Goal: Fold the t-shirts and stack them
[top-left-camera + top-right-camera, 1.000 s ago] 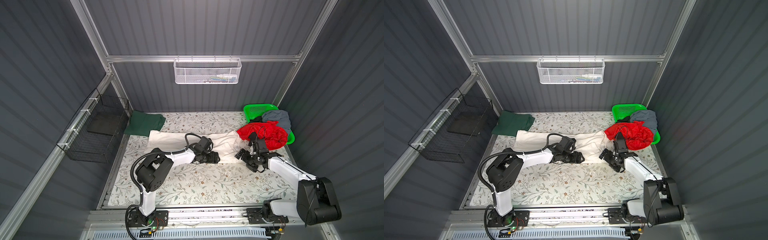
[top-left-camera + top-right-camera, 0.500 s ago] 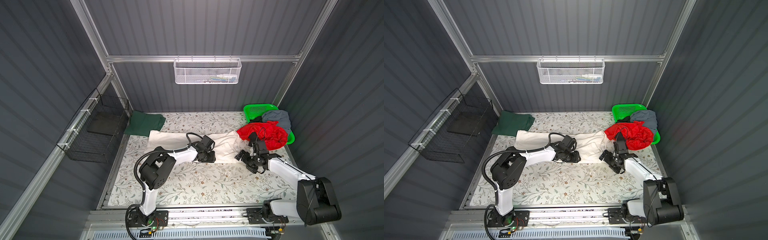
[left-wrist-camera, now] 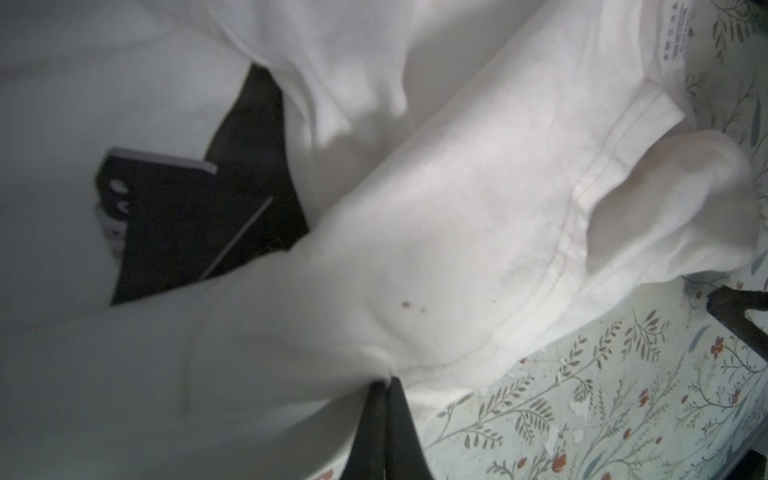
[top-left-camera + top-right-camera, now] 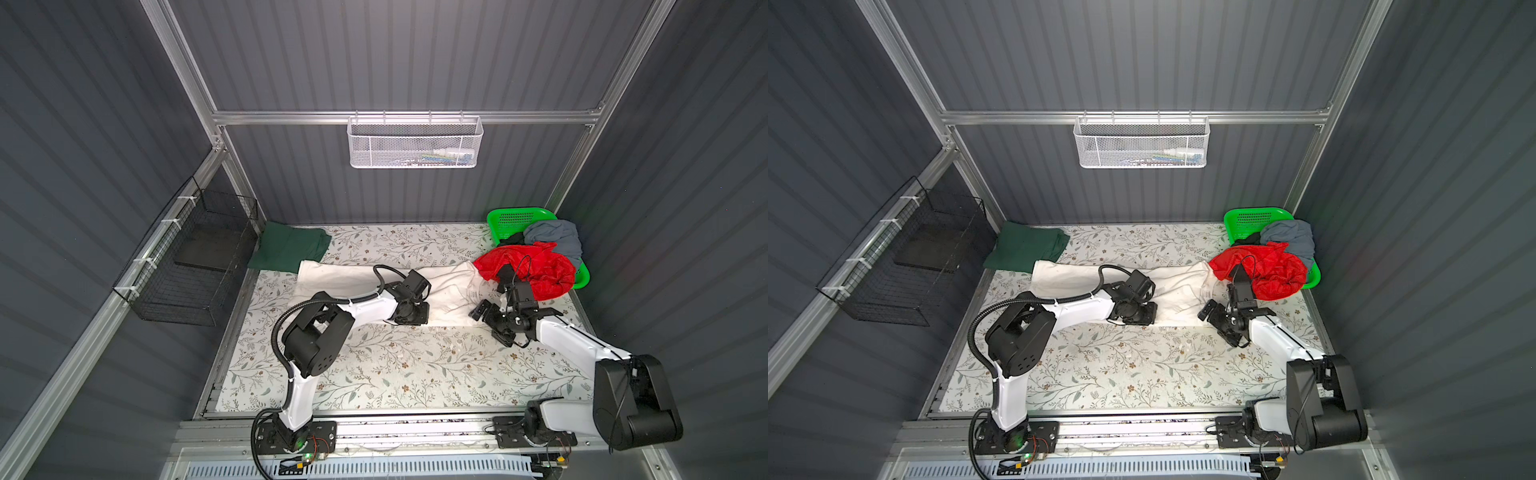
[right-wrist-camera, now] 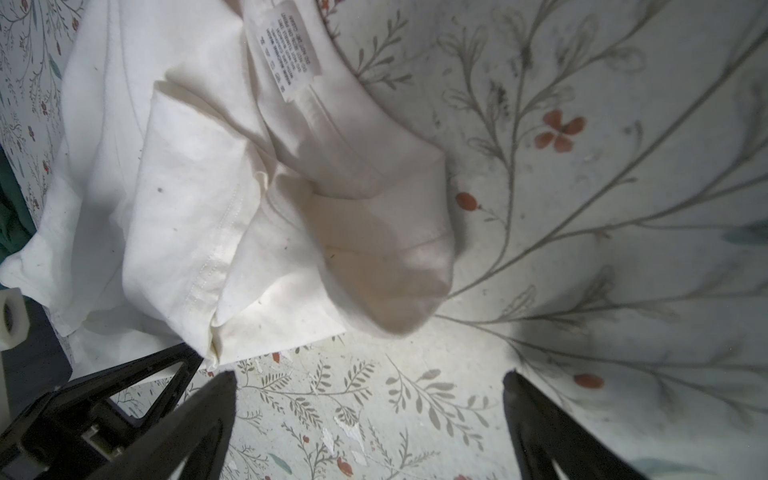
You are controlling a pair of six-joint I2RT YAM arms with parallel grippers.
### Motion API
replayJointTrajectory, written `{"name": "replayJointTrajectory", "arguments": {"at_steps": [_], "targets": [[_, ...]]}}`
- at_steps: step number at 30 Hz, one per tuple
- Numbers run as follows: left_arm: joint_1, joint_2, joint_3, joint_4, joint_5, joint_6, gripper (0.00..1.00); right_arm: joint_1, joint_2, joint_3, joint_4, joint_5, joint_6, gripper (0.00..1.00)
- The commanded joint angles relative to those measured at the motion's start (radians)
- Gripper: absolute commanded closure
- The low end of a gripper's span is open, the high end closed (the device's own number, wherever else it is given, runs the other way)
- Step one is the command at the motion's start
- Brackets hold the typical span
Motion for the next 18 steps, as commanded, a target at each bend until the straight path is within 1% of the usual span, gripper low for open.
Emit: {"name": "replayJointTrajectory", "arguments": {"at_steps": [1, 4, 9, 10, 13, 14, 18], "targets": [[-0.008, -0.021, 0.031, -0.048, -0.030, 0.022, 1.00, -0.006, -0.002, -0.009, -0.001, -0.006, -0.001, 0.01], [-0.006, -0.030, 0.042, -0.055, -0.033, 0.022, 1.00, -0.006, -0.008, -0.008, -0.009, 0.003, -0.012, 0.01], [-0.001, -0.030, 0.071, -0.074, -0.068, 0.034, 1.00, -0.001, -0.035, -0.004, -0.035, 0.030, -0.050, 0.01], [0.004, -0.026, 0.108, -0.077, -0.069, 0.035, 1.00, 0.003, -0.041, -0.001, -0.044, 0.035, -0.060, 0.01], [0.030, -0.020, 0.134, -0.073, -0.048, 0.031, 1.00, 0.018, -0.051, 0.018, -0.078, 0.087, -0.081, 0.01], [0.042, -0.022, 0.140, -0.073, -0.048, 0.029, 1.00, 0.024, -0.051, 0.027, -0.115, 0.105, -0.089, 0.01], [0.083, -0.032, 0.140, -0.049, -0.034, 0.022, 1.00, 0.052, -0.042, 0.068, -0.160, 0.157, -0.114, 0.01]]}}
